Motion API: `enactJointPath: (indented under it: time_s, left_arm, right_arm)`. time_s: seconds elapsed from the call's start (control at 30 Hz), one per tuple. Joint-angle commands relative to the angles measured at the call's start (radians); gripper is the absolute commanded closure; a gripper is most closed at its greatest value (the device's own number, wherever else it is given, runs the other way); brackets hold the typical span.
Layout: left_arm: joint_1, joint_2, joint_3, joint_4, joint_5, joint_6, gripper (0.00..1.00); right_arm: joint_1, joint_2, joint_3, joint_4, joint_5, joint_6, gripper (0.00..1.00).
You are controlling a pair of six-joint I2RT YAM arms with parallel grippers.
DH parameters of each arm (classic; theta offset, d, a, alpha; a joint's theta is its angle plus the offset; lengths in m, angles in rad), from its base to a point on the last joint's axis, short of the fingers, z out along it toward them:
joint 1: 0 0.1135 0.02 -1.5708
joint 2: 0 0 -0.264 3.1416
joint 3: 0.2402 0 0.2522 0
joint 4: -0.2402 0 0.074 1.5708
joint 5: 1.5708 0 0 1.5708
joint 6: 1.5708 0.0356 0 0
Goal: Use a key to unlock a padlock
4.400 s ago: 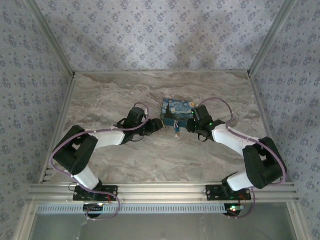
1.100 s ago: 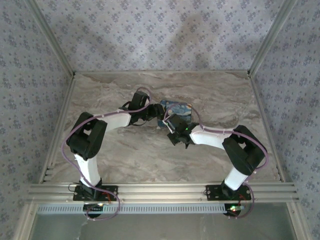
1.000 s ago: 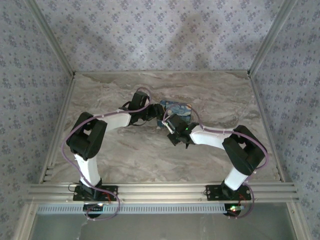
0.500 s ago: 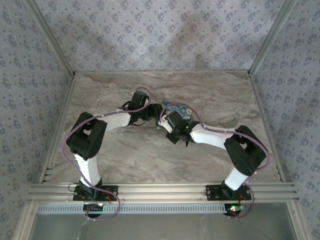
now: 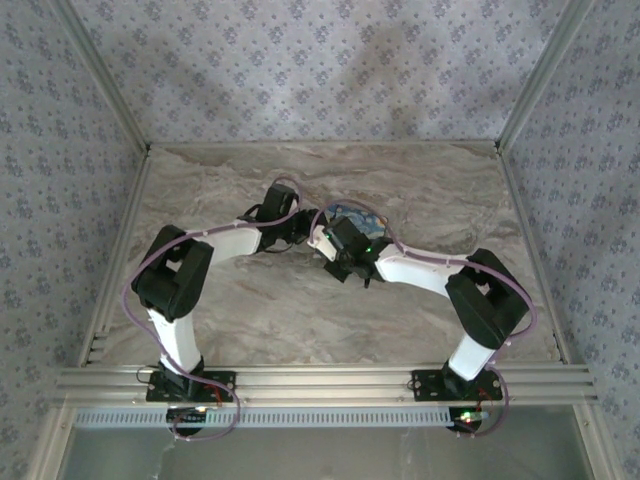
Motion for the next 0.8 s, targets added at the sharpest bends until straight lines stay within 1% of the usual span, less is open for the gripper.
enactJointPath:
  time_s: [0.0, 0.27, 0.53, 0.67, 0.77]
  left_arm:
    - [0.021, -0.067, -0.028, -0.001, -0.015, 0.012, 0.51]
    - [0.036, -0.164, -0.129, -0.004, -0.035, 0.030, 0.51]
    - [0.050, -0.297, -0.265, -0.012, -0.054, 0.036, 0.50]
    - [0.061, -0.373, -0.328, -0.027, -0.072, 0.045, 0.49]
    - [0.072, -0.432, -0.355, -0.072, -0.103, 0.077, 0.48]
  right_arm:
    - [0.017, -0.037, -0.006, 0.006, 0.000, 0.000, 1.00]
    - [0.031, -0.126, -0.057, 0.011, 0.016, 0.061, 1.00]
    - [0.024, -0.280, -0.124, -0.035, 0.063, 0.164, 1.00]
    - [-0.006, -0.381, -0.166, -0.083, 0.079, 0.245, 1.00]
    - [-0.058, -0.459, -0.194, -0.126, 0.081, 0.316, 1.00]
